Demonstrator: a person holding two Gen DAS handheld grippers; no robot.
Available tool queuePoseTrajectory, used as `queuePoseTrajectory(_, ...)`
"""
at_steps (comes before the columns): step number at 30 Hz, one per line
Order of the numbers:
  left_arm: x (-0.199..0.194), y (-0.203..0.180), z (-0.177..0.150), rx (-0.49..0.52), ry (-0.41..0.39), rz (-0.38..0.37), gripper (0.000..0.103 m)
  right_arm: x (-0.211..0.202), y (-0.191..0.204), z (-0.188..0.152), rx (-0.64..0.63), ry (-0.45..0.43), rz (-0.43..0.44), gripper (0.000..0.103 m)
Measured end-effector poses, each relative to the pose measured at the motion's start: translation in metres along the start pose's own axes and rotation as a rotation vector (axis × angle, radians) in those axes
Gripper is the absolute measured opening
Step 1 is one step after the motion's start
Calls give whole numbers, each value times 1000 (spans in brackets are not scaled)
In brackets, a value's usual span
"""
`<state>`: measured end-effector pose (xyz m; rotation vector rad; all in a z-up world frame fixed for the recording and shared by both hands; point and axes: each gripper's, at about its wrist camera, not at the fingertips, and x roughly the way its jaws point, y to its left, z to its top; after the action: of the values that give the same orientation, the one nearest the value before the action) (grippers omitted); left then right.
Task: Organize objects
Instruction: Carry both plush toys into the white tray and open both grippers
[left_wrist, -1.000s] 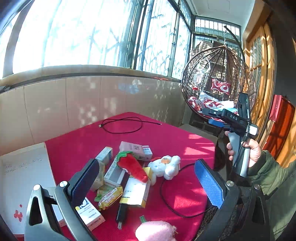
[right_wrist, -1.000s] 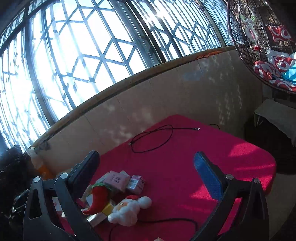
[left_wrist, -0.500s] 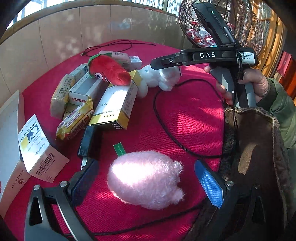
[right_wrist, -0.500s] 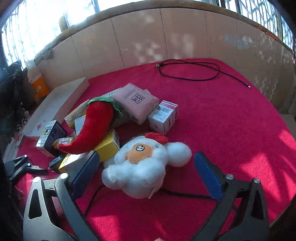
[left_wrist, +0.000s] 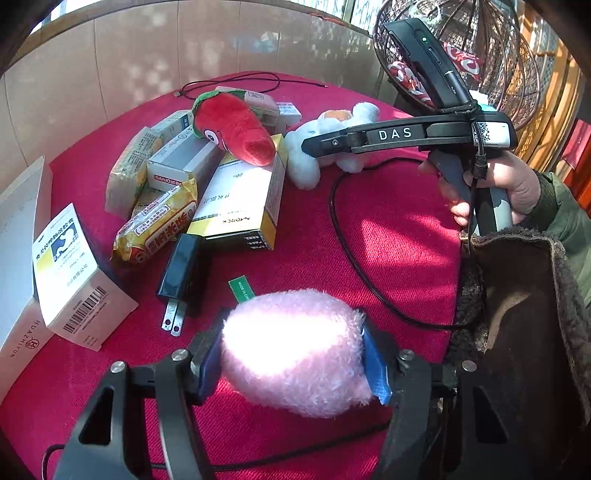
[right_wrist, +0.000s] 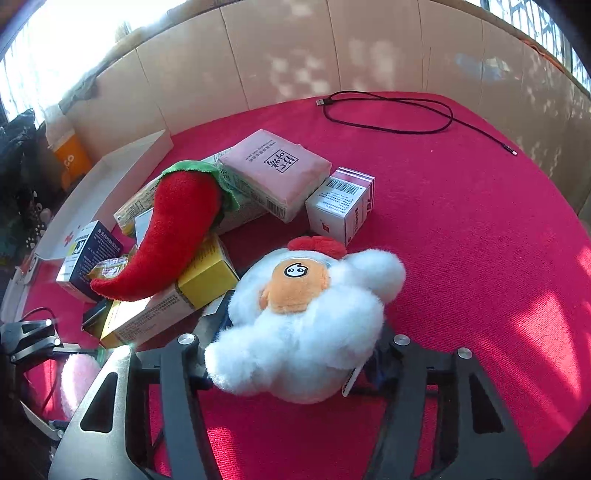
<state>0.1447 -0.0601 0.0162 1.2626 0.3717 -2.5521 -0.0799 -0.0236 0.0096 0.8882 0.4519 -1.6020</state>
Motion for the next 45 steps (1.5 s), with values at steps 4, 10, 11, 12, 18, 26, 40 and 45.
queuePoseTrajectory(4,-18,-4,-5,3,-68,46,62,-10,-7,-5,20,-29,-14,56)
queuePoseTrajectory(10,-55,-7,2,21,-241,158,62,-44,-25,-6,79,-128,-27,56)
queuePoseTrajectory(11,-62,-5,3,4,-267,180,62,-51,-27,-5,79,-150,-26,56)
queuePoseTrajectory(12,-67,0,6,-21,-287,201,62,-59,-27,-4,77,-175,-26,56)
queuePoseTrajectory(18,-91,37,12,-192,-344,366,62,-93,-16,12,52,-277,5,56)
queuePoseTrajectory(26,-117,82,0,-365,-382,550,62,-104,33,33,-80,-306,87,56)
queuePoseTrajectory(40,-168,139,8,-405,-440,783,63,-130,135,121,-306,-488,158,56)
queuePoseTrajectory(45,-197,174,28,-430,-497,813,63,-142,172,174,-304,-517,215,56)
